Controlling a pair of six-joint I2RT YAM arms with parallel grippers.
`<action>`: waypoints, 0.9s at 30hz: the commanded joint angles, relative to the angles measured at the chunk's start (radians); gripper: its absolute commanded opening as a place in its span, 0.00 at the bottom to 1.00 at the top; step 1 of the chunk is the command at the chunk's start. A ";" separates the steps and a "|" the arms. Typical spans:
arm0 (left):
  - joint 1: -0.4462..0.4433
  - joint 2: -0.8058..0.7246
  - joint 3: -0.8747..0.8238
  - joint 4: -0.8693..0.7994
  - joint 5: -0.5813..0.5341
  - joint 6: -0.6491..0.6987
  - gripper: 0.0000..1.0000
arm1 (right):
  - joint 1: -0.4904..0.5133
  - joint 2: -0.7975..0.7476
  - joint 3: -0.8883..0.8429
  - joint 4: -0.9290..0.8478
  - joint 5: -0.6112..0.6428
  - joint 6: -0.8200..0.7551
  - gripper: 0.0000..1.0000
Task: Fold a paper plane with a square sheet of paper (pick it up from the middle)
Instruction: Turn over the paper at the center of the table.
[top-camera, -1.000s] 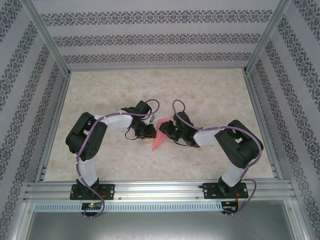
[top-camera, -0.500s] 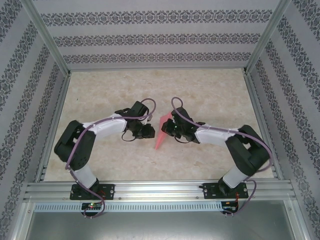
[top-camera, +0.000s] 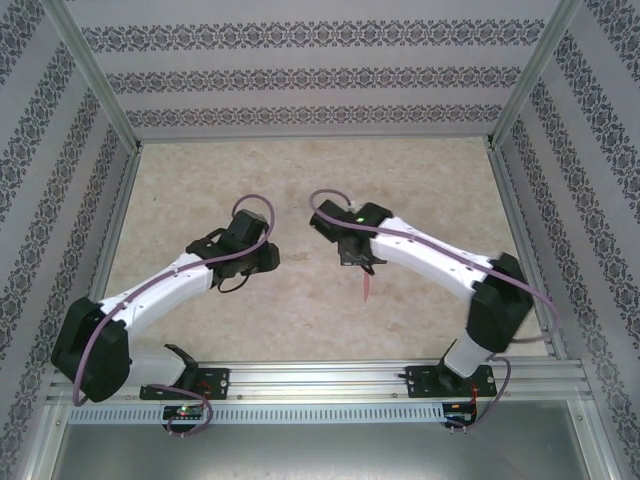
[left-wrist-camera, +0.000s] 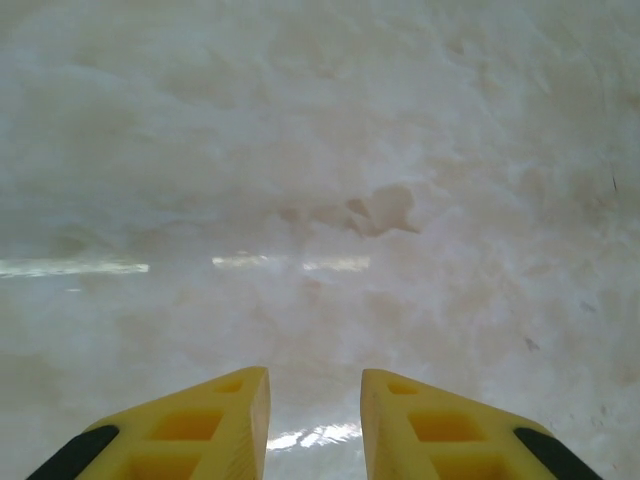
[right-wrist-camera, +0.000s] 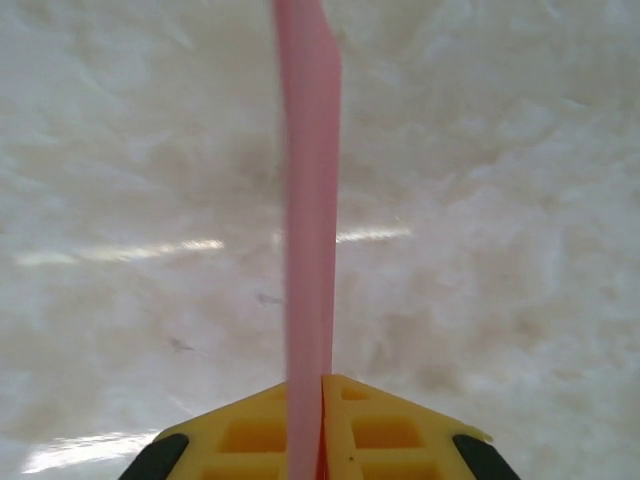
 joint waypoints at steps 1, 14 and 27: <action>0.020 -0.079 -0.031 -0.038 -0.151 -0.075 0.32 | 0.059 0.153 0.105 -0.200 0.101 0.043 0.13; 0.044 -0.261 -0.090 -0.105 -0.286 -0.120 0.38 | 0.143 0.560 0.446 -0.046 -0.134 -0.029 0.26; 0.046 -0.137 -0.086 0.034 -0.004 -0.016 0.49 | 0.066 -0.211 -0.408 0.868 -0.293 0.017 0.68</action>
